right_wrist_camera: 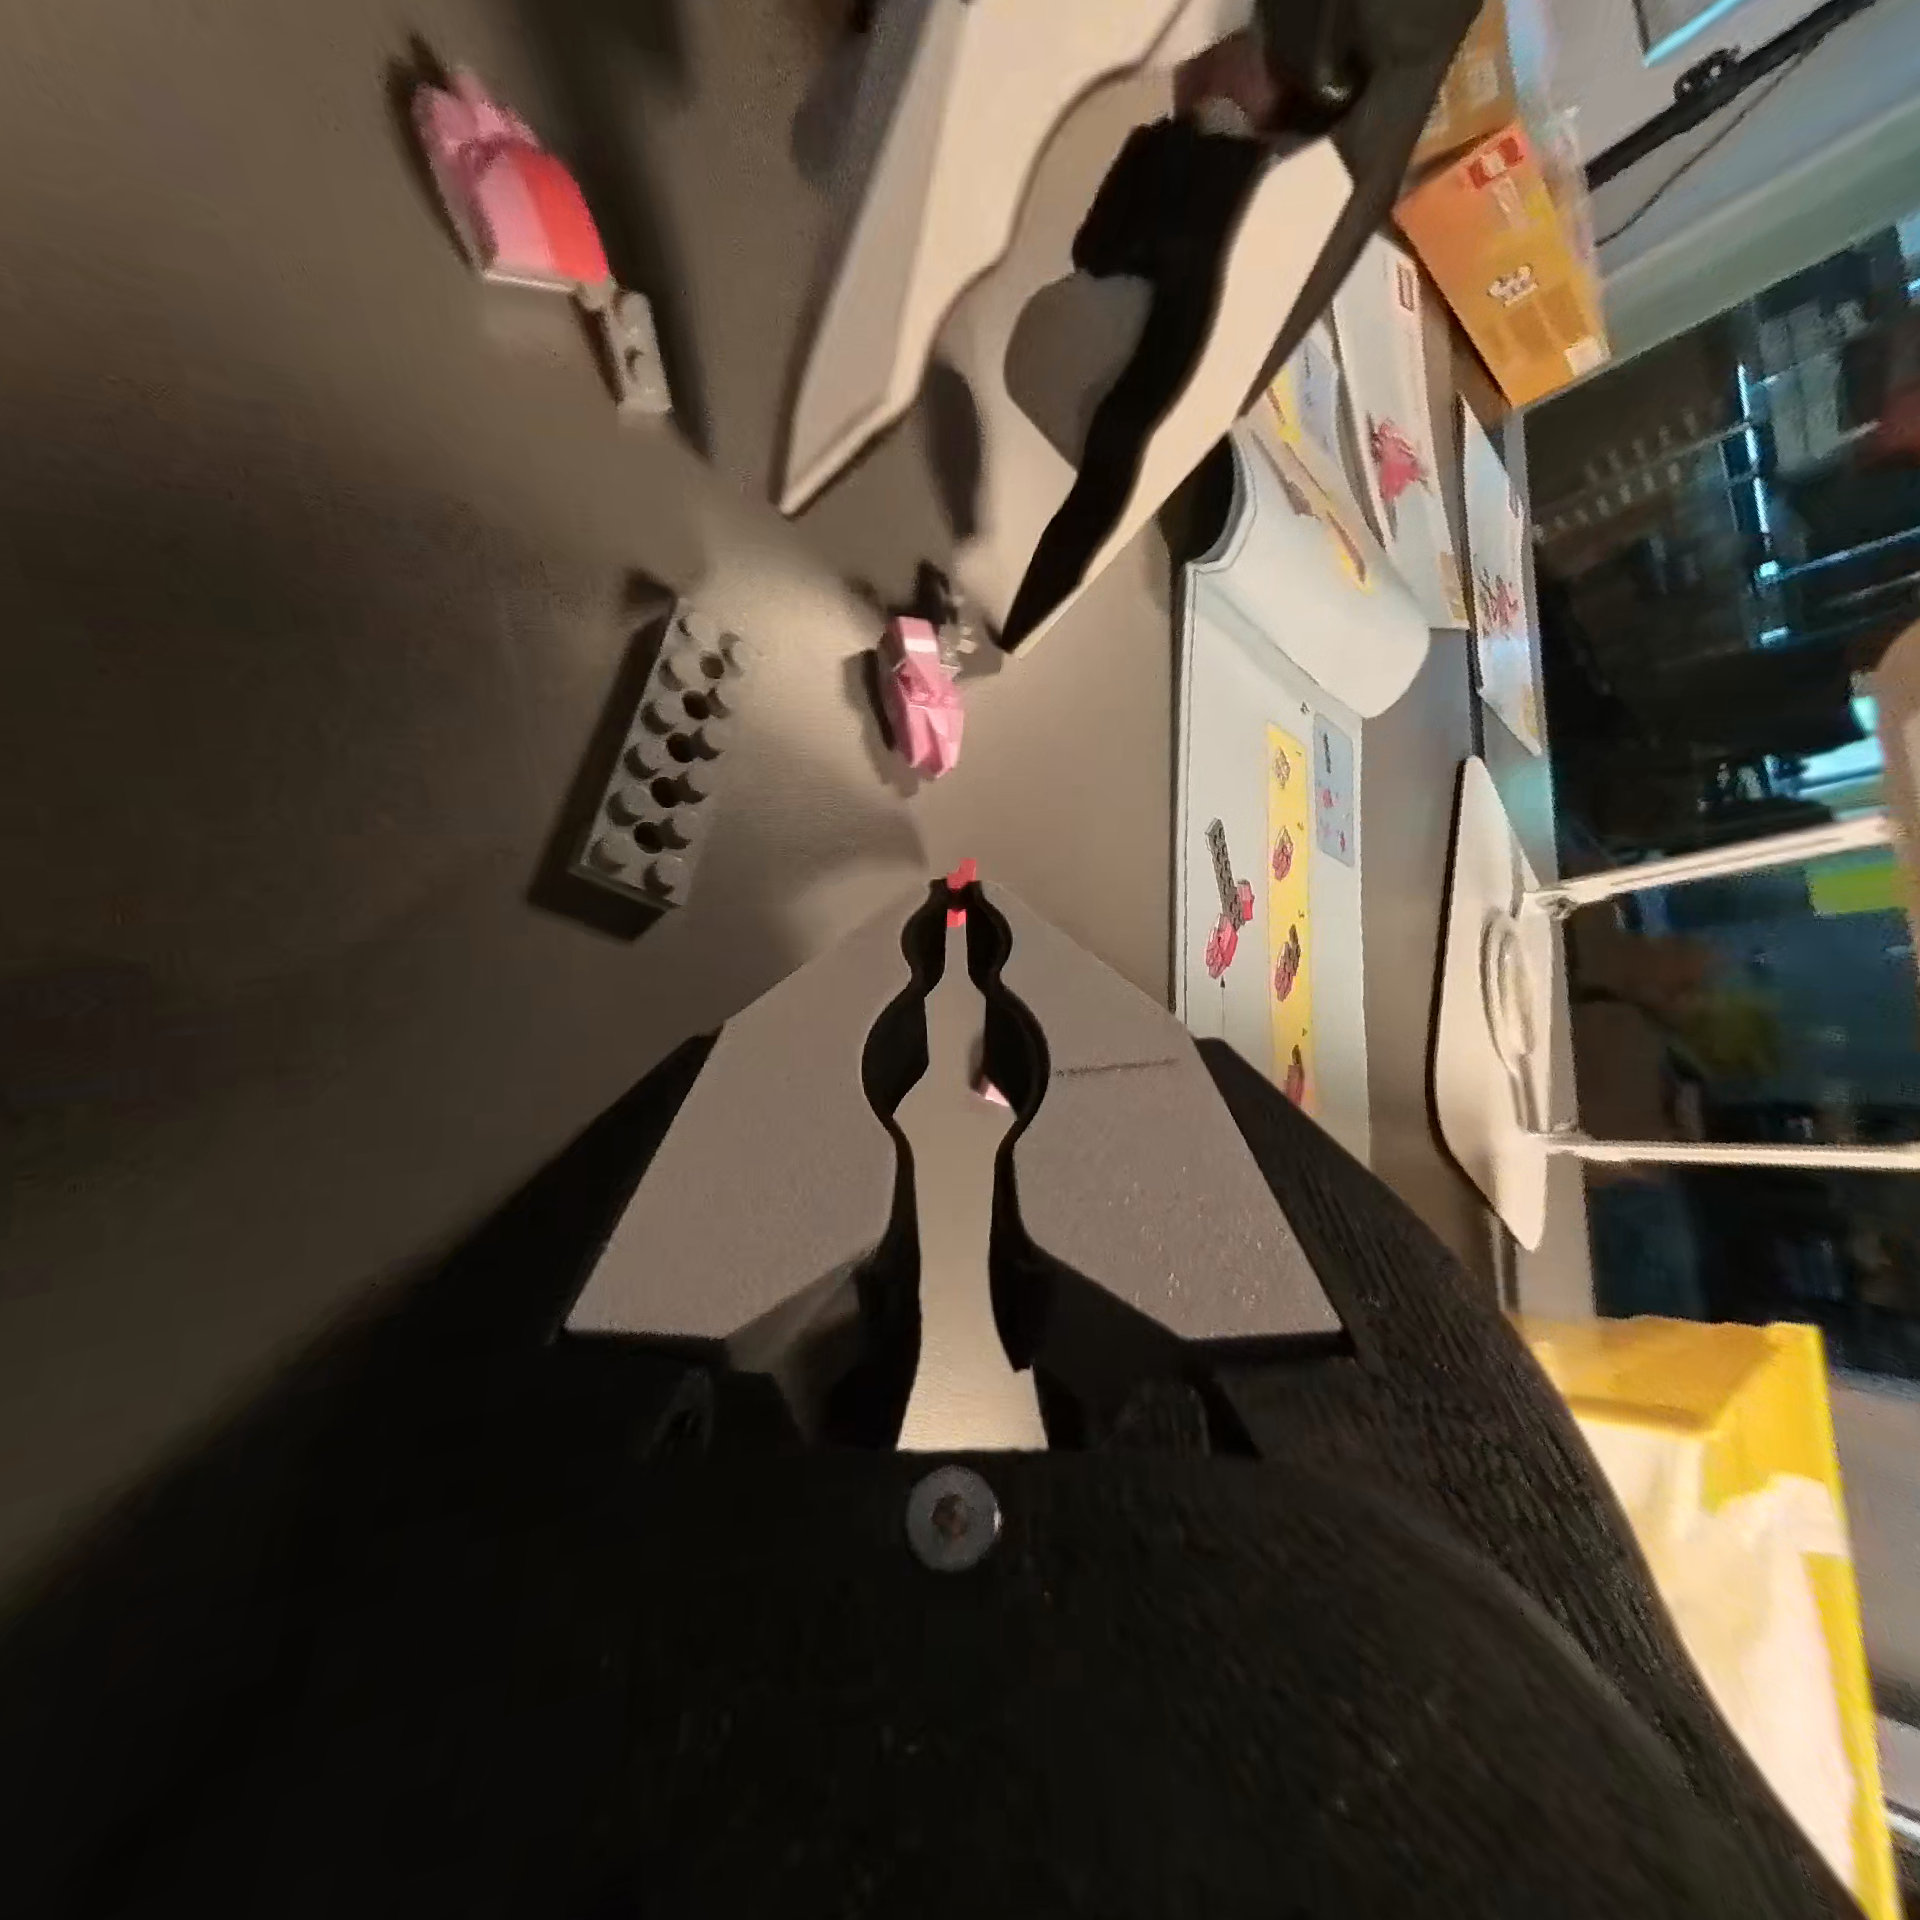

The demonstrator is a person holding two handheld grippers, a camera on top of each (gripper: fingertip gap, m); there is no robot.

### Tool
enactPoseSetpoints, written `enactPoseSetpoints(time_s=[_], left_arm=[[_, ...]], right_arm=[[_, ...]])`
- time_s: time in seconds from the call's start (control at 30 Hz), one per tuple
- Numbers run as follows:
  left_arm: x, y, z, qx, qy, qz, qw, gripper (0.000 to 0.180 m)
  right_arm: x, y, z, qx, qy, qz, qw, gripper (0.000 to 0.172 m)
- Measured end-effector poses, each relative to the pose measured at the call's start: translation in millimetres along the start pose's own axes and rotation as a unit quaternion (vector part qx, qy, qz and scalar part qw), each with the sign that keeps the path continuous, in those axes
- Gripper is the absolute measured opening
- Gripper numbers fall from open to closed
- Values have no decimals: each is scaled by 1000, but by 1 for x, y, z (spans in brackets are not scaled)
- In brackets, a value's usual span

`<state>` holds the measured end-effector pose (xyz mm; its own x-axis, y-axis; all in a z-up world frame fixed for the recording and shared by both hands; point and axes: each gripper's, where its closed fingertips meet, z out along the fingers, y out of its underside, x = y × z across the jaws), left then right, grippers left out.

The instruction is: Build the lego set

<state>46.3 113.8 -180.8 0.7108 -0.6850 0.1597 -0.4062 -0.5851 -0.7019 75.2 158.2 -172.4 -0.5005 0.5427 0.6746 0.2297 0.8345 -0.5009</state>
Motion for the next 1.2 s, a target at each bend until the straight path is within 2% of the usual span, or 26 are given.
enactPoseSetpoints(time_s=[0.13,0.23,0.33,0.43,0.7,0.8,0.9,1.07,1.2], left_arm=[[-2,-1,4,-1,-17,19,1000,39],[-6,0,5,-9,-39,42,998,31],[-9,5,-1,-23,-40,38,998,37],[-13,11,-11,-31,-32,6,999,46],[-3,15,-19,-38,12,-46,998,63],[-3,15,-22,-34,23,-61,997,64],[-9,13,-17,-27,5,-36,999,53],[-2,12,-14,-33,14,3,999,53],[2,8,-13,-21,20,30,999,54]], right_arm=[[-5,0,1,-12,-6,-30,999,1],[-9,2,2,-21,-12,-41,999,2],[-10,2,1,-25,-18,-37,999,3],[-9,0,-1,-23,-22,-15,999,12],[-11,1,-9,-8,-66,103,992,32],[-11,1,-12,-1,-84,155,984,39],[-6,-8,-7,27,-90,213,972,39],[-8,-23,17,50,-106,239,964,37],[-10,-33,33,40,-142,259,955,36]])
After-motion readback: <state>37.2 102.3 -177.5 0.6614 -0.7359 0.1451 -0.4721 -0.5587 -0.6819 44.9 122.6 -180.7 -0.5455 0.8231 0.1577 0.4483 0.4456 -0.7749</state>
